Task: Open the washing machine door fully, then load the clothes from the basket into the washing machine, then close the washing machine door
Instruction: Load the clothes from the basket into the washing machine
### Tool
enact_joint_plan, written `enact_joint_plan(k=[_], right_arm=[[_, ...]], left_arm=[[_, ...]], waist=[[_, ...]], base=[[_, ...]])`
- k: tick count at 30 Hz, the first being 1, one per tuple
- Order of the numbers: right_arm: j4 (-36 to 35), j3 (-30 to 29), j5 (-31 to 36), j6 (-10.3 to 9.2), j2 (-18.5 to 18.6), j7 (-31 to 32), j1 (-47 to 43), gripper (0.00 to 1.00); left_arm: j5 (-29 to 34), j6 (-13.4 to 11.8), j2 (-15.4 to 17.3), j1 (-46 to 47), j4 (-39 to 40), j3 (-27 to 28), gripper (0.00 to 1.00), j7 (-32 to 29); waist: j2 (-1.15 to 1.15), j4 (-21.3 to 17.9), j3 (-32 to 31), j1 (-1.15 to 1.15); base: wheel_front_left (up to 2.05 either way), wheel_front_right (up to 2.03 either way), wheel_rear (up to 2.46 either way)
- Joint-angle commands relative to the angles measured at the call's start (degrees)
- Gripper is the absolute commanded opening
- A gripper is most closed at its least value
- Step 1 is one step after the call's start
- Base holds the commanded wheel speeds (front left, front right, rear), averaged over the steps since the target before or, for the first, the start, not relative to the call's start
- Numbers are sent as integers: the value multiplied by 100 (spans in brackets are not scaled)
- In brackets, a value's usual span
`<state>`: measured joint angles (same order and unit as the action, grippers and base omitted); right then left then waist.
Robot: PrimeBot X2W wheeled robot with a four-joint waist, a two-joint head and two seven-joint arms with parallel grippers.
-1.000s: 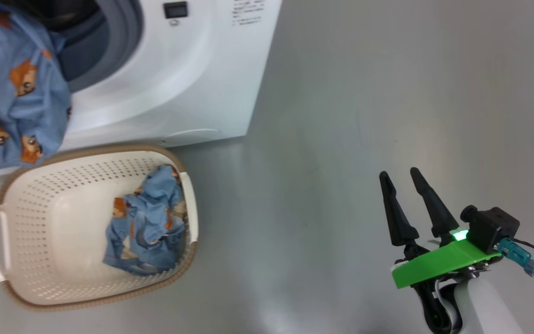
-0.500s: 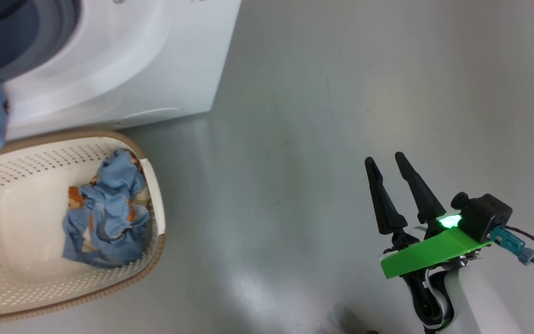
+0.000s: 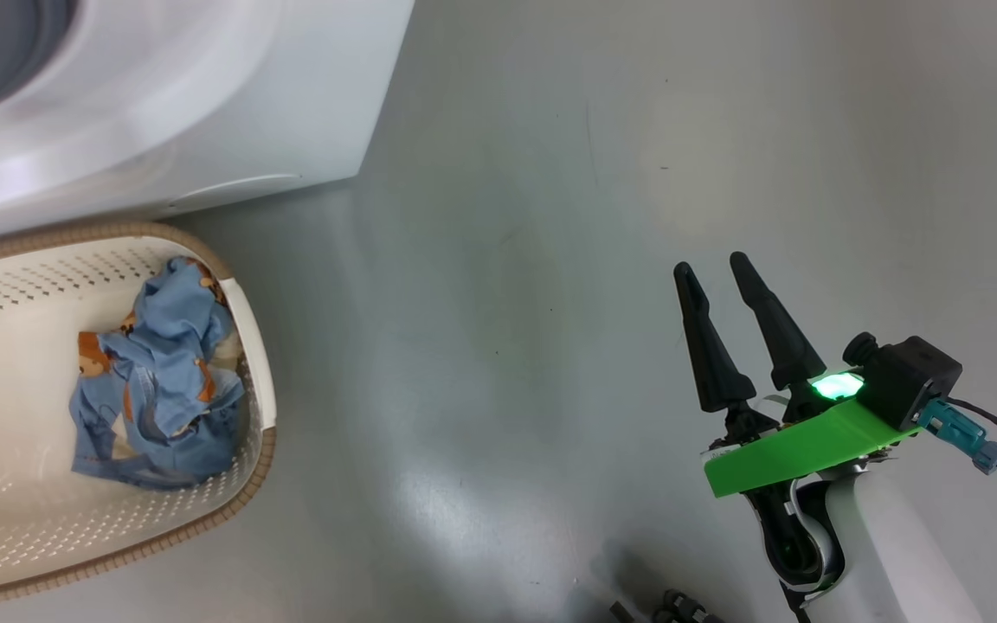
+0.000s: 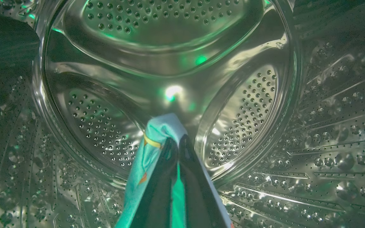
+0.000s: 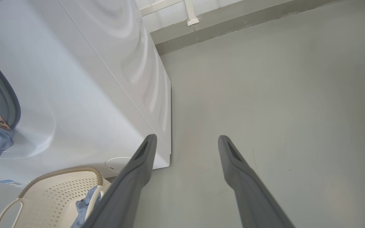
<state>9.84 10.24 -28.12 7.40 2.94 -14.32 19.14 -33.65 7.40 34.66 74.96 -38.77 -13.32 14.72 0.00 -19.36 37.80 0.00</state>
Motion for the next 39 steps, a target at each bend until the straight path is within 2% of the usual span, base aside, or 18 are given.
enact_joint_plan(k=[1,5,6,7,9,17,23,27,33,39], right_arm=[[-129,119,-37,9,-6,-68,-55,100],[-125,137,-51,9,-6,-68,-77,100],[-120,141,-52,9,-6,-68,-84,100],[-115,145,-52,9,-6,-68,-91,100],[-103,152,-54,9,-6,-68,-98,100],[-39,155,-13,9,-6,-68,-108,100],[-5,118,60,9,-6,-68,-137,100],[16,97,125,9,-6,-68,-141,100],[18,4,237,9,-6,-68,-174,100],[55,-75,330,9,-6,-68,-225,100]], left_arm=[[95,9,230,-160,170,168,0,27],[182,9,116,-487,-38,152,0,27],[147,9,90,-534,-171,97,7,27],[129,9,83,-555,-272,3,41,27],[30,9,70,-559,-531,-174,100,28],[-448,9,-11,-341,-1604,-1057,100,-287],[-788,9,-110,-317,-1731,-1534,100,-122],[-1033,9,-149,-538,-1718,-1644,100,0],[-1118,9,-192,-992,-1317,-1302,100,25],[-651,9,-458,-1741,-673,-408,100,27]], waist=[[0,-4,9,0],[0,14,-8,0],[0,22,-18,0],[0,30,-26,0],[0,47,-51,0],[0,136,-202,0],[0,256,-321,0],[0,329,-419,0],[0,493,-541,0],[0,697,-695,0]], base=[[0,0,0],[0,0,0],[0,0,0],[0,0,0],[0,0,0],[0,0,0],[0,0,0],[0,0,0],[0,0,0],[0,0,0]])
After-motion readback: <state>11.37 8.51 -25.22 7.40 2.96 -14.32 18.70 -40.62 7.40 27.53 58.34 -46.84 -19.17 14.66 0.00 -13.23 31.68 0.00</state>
